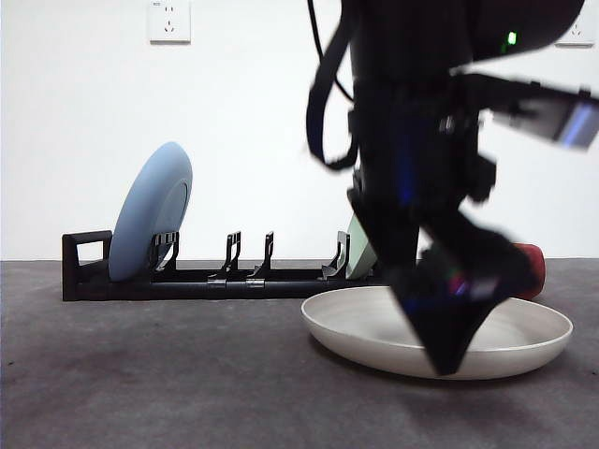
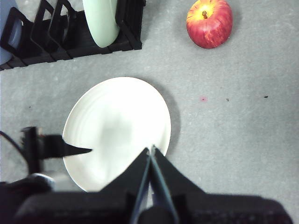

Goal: Take the yellow plate from the plate rack,put the plate on the table,take the apple from the table,put the apple in the plate

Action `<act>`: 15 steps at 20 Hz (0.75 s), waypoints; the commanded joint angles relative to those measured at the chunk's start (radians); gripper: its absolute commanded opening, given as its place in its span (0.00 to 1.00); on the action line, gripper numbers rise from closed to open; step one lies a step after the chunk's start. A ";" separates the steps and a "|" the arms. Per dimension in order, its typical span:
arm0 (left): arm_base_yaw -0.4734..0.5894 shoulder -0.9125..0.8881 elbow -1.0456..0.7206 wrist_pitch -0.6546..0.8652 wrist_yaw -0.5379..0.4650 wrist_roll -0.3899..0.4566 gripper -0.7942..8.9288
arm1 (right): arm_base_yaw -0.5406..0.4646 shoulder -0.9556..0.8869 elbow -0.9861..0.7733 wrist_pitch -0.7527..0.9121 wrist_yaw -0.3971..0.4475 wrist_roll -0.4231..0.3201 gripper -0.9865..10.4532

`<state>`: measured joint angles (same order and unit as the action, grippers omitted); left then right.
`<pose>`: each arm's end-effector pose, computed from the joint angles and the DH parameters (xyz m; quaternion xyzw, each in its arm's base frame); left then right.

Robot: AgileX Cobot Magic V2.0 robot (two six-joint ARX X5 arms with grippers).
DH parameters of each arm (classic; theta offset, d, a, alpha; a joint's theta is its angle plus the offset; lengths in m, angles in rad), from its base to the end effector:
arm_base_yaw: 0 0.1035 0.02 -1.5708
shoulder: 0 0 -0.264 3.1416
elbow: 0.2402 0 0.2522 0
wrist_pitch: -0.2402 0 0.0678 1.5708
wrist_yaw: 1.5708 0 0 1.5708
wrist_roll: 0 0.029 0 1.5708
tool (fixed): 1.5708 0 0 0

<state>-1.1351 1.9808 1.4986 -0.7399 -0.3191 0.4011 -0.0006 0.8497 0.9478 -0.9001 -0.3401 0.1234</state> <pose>0.1782 -0.3612 0.1956 0.5235 0.3553 -0.4039 0.6608 0.1498 0.0096 0.3171 0.1220 0.3935 0.1315 0.9016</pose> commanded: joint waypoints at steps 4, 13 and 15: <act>-0.003 -0.066 0.246 -0.313 0.305 -0.223 0.64 | 0.000 0.030 0.003 0.002 0.000 0.009 0.09; 0.012 -0.314 0.381 -0.565 0.442 -0.270 0.08 | 0.001 0.219 0.018 0.193 0.001 0.049 0.75; 0.024 -0.380 0.381 -0.577 0.443 -0.289 0.08 | 0.001 0.294 0.044 0.251 0.028 0.049 0.75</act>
<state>-1.1156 1.6058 1.8801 -1.3167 0.1188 0.1341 -0.0006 1.1347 0.9863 -0.6582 -0.3145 0.1661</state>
